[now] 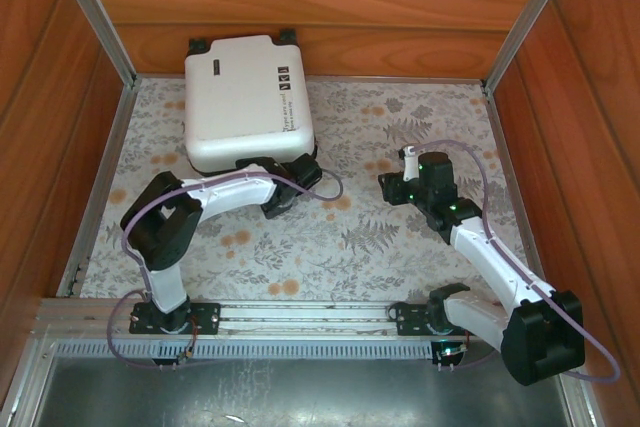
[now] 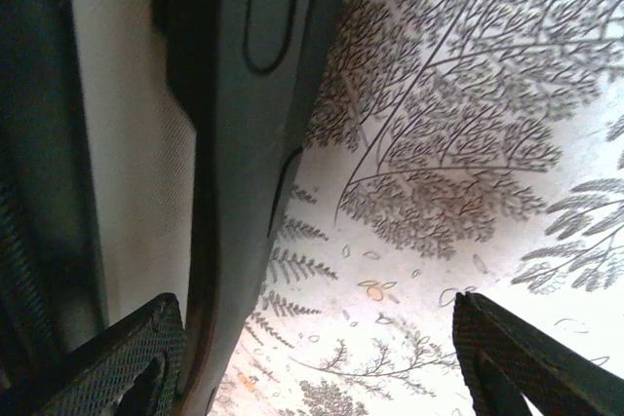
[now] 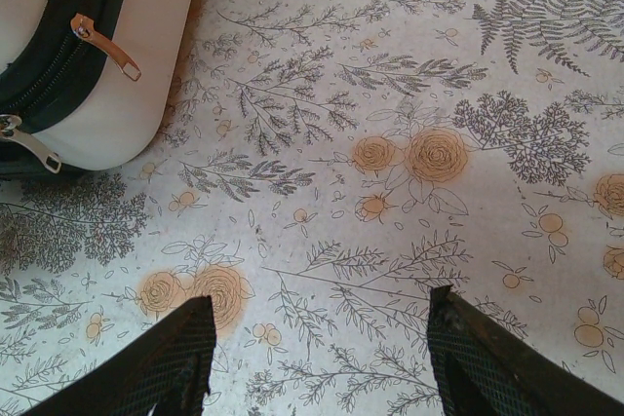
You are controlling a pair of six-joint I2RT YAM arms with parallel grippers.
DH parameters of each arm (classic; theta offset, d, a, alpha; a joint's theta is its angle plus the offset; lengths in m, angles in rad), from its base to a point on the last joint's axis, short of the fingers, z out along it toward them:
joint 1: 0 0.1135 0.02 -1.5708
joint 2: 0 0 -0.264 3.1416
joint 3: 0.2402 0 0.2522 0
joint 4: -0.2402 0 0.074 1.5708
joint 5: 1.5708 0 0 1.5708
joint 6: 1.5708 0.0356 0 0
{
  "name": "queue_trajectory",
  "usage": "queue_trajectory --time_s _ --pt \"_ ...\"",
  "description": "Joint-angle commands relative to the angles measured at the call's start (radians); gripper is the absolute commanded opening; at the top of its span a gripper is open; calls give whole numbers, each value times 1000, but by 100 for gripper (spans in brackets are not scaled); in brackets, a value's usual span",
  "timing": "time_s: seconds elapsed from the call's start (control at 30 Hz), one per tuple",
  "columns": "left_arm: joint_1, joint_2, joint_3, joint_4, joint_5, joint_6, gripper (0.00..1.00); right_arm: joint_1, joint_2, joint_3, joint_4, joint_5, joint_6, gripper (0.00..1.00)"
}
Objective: Pack the luggage
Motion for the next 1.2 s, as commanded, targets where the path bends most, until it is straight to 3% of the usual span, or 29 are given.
queue_trajectory --time_s 0.0,0.13,0.33,0.5,0.77,0.97,1.1,1.17 --pt "14 -24 -7 32 -39 38 77 -5 -7 -9 21 -22 -3 62" --pt "29 -2 2 36 -4 54 77 -4 -8 -9 20 -24 -2 62" --pt "54 39 16 28 145 68 76 -4 -10 -8 13 -22 -6 62" --pt "58 136 52 -35 139 67 75 -4 -12 -7 13 -25 -7 62" --pt "60 169 54 -57 270 45 69 -4 -18 -7 7 -33 -9 62" --pt "73 143 53 -51 339 52 40 -5 -14 -15 57 -91 -40 59" --pt "73 116 50 -41 349 48 11 -5 2 -27 123 -167 -68 53" --pt "71 98 47 -34 366 50 5 -2 19 -42 178 -220 -76 52"
